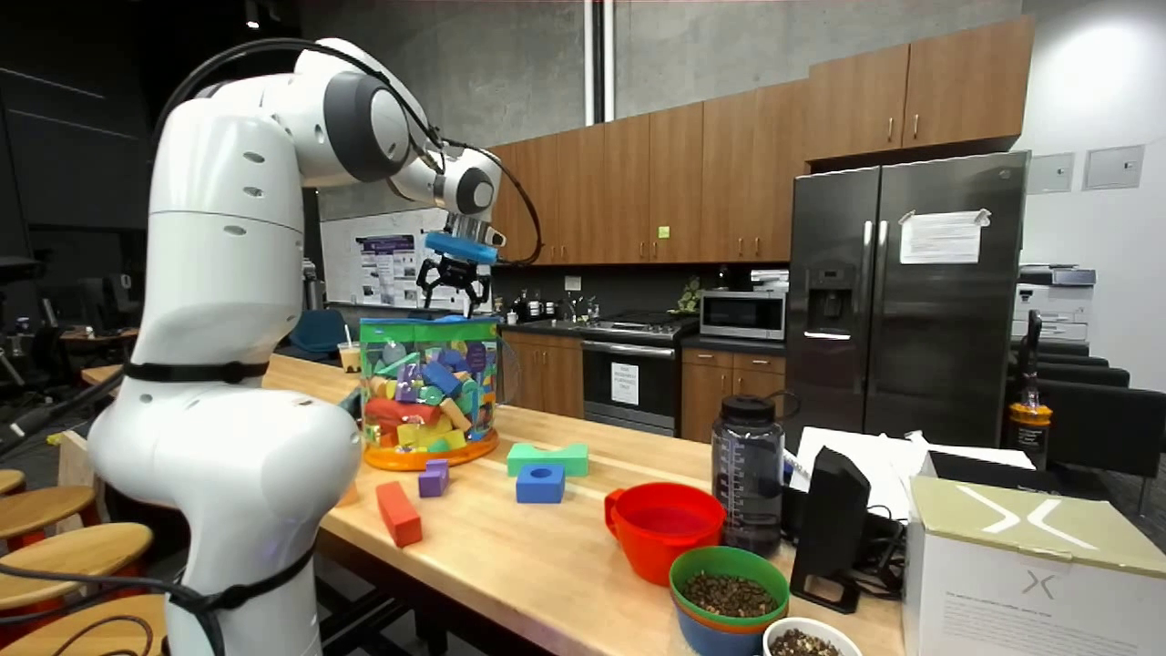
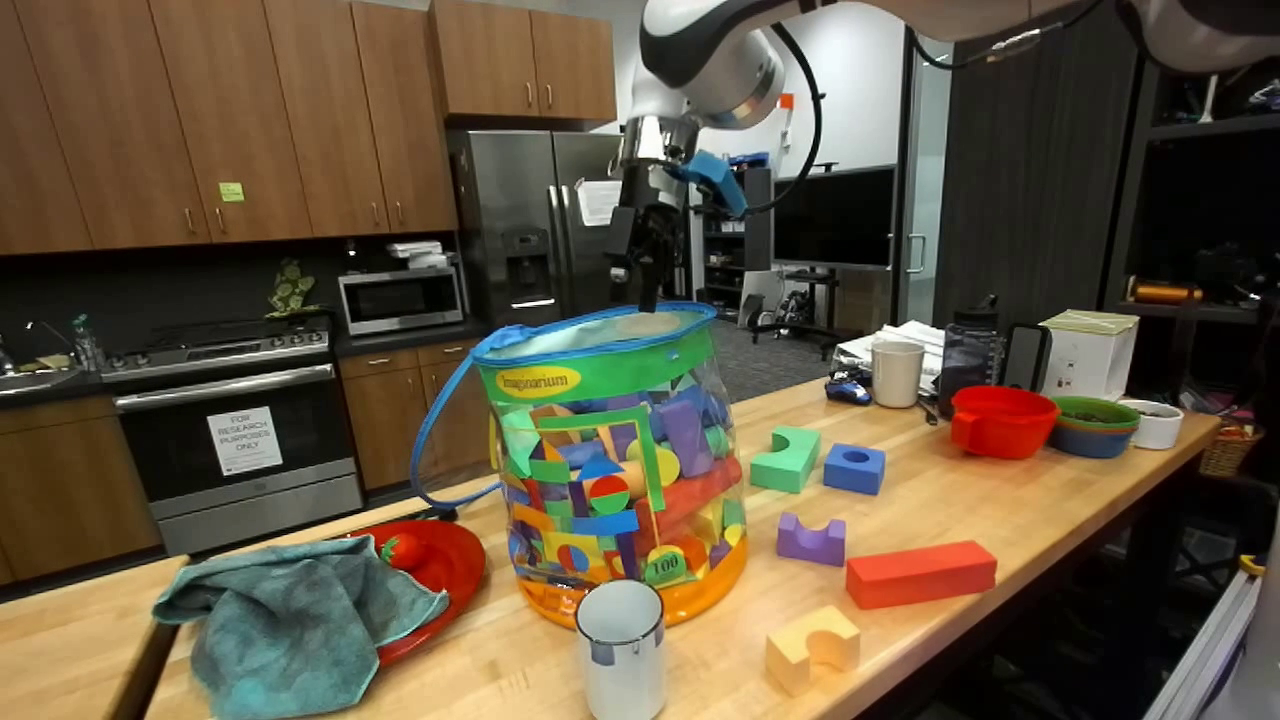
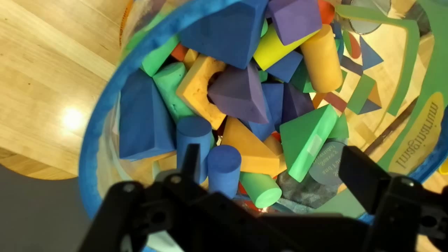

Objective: Pick one purple triangular block from the clear block bag and place it on the table

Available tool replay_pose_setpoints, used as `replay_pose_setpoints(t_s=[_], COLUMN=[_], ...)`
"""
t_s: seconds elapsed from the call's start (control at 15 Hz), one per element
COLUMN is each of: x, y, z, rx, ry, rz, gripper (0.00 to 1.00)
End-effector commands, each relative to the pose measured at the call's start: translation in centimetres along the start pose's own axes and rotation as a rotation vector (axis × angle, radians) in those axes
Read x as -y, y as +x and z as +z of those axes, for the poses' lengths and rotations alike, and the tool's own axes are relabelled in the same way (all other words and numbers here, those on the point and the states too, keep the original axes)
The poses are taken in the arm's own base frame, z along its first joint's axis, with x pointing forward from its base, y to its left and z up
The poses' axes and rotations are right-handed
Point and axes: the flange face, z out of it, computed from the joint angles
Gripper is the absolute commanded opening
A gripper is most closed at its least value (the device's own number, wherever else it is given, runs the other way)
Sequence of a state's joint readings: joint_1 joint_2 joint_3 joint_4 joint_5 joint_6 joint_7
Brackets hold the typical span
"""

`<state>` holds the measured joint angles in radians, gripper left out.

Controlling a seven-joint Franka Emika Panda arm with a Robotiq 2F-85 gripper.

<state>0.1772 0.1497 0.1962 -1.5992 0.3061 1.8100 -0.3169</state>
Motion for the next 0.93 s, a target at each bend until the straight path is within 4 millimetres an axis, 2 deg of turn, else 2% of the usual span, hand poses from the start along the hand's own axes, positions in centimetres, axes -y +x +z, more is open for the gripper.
replay_pose_setpoints(t_s=[0.0, 0.47, 0.87], x=[0.2, 0.3, -1.4], y=[1.3, 2.6, 2.5], z=[0.1, 3.5, 5.0], rx=[0.044, 0.078, 0.128], ry=[0.014, 0.048, -0.040], rz=[-0.092, -0.190, -0.239], gripper=[1.00, 1.00, 1.00])
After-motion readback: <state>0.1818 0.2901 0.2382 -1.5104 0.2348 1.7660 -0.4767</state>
